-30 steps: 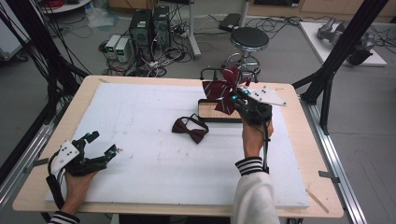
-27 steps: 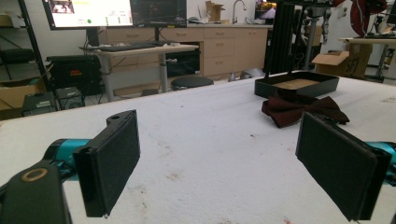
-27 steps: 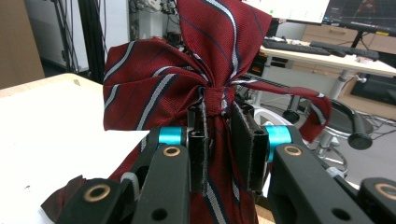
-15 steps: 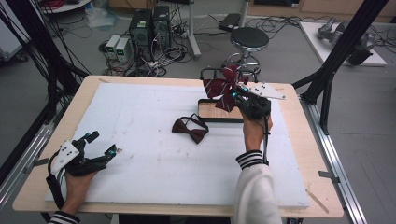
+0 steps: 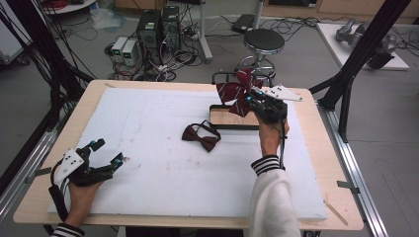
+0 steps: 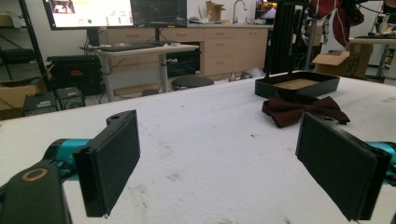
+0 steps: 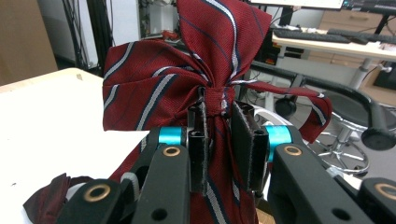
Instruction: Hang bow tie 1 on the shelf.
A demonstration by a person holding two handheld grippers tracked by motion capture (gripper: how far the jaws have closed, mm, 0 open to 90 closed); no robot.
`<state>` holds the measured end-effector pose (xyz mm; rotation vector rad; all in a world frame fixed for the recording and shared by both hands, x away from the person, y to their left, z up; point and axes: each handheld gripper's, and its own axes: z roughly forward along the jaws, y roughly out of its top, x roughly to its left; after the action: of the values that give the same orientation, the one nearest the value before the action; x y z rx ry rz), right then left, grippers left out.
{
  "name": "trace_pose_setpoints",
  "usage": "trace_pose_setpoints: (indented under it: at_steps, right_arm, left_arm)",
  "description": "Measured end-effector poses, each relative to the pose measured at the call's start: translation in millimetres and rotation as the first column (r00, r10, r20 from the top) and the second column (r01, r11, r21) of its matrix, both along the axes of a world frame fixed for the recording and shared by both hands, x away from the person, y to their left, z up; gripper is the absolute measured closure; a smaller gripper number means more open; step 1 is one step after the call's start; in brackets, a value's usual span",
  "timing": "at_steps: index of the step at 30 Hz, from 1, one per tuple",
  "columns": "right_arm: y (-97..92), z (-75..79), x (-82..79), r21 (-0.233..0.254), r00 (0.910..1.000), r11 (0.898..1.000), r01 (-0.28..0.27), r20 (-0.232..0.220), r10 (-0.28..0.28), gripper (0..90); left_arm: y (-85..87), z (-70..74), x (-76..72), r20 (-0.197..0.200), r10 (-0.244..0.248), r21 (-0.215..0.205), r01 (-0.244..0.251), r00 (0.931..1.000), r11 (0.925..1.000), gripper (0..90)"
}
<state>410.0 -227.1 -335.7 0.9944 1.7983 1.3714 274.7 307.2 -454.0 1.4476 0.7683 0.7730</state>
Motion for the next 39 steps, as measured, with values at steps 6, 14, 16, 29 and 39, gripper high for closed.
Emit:
trace_pose_setpoints:
  at_steps: [6, 14, 16, 29, 39]
  right_arm:
    - [-6.1, -5.0, 5.7, 0.014, 0.9998, 1.000, -0.011, -0.014, 0.011, 76.8]
    - [-9.1, -11.4, 12.1, 0.005, 0.9988, 1.000, -0.015, -0.046, 0.015, 76.8]
    - [-9.9, -13.2, 13.6, -0.001, 0.9982, 1.000, -0.014, -0.059, 0.014, 76.8]
    - [-12.6, -19.6, 19.0, -0.010, 0.9938, 1.000, 0.015, -0.110, -0.016, 76.7]
    - [-11.5, -25.0, 24.2, -0.036, 0.9910, 0.999, 0.033, -0.129, -0.037, 76.7]
  left_arm:
    - [-0.1, 0.0, -0.1, 0.001, 0.001, 0.004, -0.001, 1.0000, 1.0000, 14.2]
    - [-0.2, 0.0, -0.3, 0.002, 0.002, 0.003, -0.002, 1.0000, 1.0000, 14.2]
    - [-0.2, 0.0, -0.2, 0.001, 0.002, 0.002, -0.002, 1.0000, 1.0000, 14.2]
    - [-0.2, 0.0, -0.3, 0.001, 0.002, 0.002, -0.002, 1.0000, 1.0000, 14.2]
    - [-0.1, 0.0, -0.2, 0.001, 0.001, 0.000, -0.001, 1.0000, 1.0000, 14.2]
